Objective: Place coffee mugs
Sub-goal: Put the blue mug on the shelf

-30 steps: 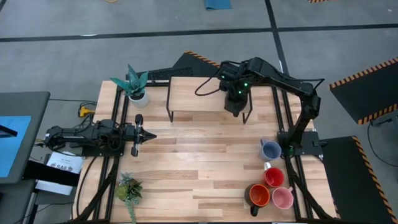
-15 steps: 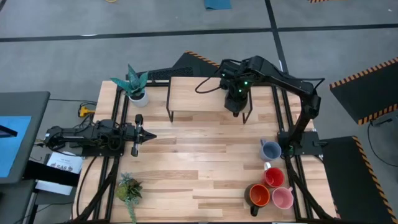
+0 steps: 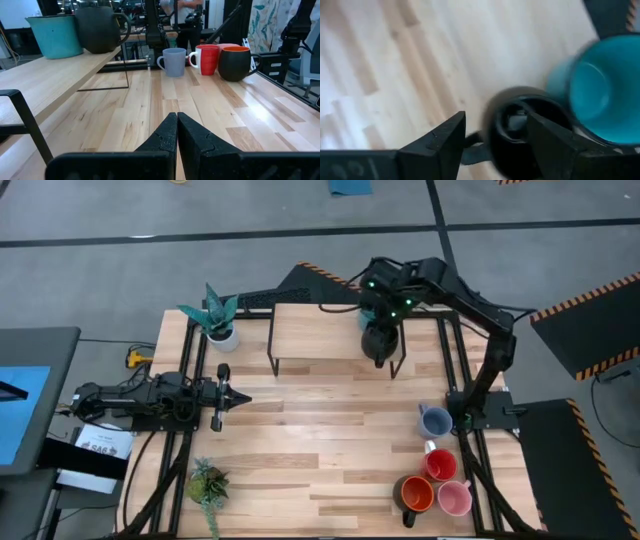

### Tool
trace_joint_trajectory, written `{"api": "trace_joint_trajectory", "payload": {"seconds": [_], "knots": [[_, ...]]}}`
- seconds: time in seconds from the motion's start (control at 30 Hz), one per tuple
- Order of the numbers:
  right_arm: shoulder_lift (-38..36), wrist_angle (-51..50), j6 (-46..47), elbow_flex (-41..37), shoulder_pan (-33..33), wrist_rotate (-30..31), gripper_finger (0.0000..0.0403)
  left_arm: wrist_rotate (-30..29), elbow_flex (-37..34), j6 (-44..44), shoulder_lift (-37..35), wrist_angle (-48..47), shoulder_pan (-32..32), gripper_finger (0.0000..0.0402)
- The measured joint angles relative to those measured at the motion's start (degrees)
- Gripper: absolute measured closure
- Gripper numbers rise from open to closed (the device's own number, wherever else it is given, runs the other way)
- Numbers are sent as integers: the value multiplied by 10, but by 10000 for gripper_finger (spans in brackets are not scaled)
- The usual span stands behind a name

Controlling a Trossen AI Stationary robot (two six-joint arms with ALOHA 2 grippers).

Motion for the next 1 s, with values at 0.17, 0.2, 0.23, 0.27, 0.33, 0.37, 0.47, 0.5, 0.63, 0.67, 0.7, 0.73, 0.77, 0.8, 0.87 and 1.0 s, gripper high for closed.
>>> {"api": "trace_joint_trajectory", "payload": {"seconds": [0.17,0.2,0.23,0.27,0.33,0.37,0.47,0.5,0.63,0.67,0.7,0.73,0.77,0.8,0.87,1.0], "knots": [[-27,0,0,10,48,-45,169,0,0,0,0,0,0,401],[-35,0,8,10,60,-45,170,0,0,0,0,0,0,401],[-45,0,18,10,73,-45,170,0,0,0,0,0,0,401],[-53,0,30,10,87,-45,170,0,0,0,0,0,0,401],[-72,0,61,10,119,-45,170,0,0,0,0,0,0,401],[-82,0,83,10,135,-45,170,0,0,0,0,0,0,401],[-108,0,168,2,190,-33,170,0,0,0,0,0,0,402],[-117,1,195,-8,211,-19,170,0,0,0,0,0,0,401],[-150,1,268,-83,298,37,170,0,0,0,0,0,0,401],[-159,1,285,-108,318,38,170,0,0,0,0,0,0,401],[-168,0,303,-136,337,38,170,0,0,0,0,0,0,401],[-177,0,324,-163,355,38,170,0,0,0,0,0,0,401],[-184,0,348,-191,371,39,170,0,0,0,0,0,0,401],[-192,0,374,-221,386,43,170,0,0,0,0,0,0,401],[-204,0,436,-281,412,51,170,0,0,0,0,0,0,401],[-225,1,541,-398,453,40,170,0,0,0,0,0,0,401]]}}
